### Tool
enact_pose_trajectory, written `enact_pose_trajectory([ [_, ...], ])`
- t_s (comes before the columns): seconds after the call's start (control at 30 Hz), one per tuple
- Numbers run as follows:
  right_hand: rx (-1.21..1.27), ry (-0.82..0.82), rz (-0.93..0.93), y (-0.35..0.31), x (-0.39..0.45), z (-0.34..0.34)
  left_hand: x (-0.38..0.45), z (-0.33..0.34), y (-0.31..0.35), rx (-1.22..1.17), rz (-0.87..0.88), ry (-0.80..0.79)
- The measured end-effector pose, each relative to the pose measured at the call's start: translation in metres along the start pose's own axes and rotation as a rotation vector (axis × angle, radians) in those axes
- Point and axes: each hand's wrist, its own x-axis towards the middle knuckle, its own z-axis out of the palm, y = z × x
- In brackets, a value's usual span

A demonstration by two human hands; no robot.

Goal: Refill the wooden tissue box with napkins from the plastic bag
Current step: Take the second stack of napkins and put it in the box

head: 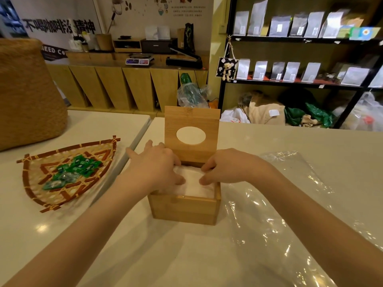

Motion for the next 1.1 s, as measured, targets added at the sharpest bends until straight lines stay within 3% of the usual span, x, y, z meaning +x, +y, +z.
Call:
enact_pose_trajectory([
  [0.27,-0.008,0.116,0.089,-0.003,0.009,0.016,0.012,0.018,0.001,-0.113,-0.104,-0.009],
  [0.53,-0.159,0.228,0.123,-0.008,0.010,0.027,0.012,0.027,0.003,-0.059,-0.123,0.057],
  [0.7,0.124,0.190,0.023,0.005,0.001,0.011,0.004,0.013,-0.009,-0.276,-0.015,0.197],
  [0.77,0.193,0.334,0.000,0.013,-0.002,-0.002,0.003,0.001,-0.016,-0.444,0.031,0.344],
  [0.87,0.107,0.763,-0.006,0.022,0.003,-0.022,0.012,-0.017,-0.025,-0.471,-0.006,0.602],
  [0.93,0.122,0.901,-0.043,0.025,0.011,-0.034,0.022,-0.026,-0.029,-0.509,0.001,0.676],
  [1.0,0.148,0.838,-0.140,0.026,0.021,-0.039,0.030,-0.034,-0.029,-0.550,0.082,0.591],
  [1.1,0.288,0.601,-0.302,0.024,0.032,-0.035,0.039,-0.036,-0.027,-0.506,0.198,0.484],
])
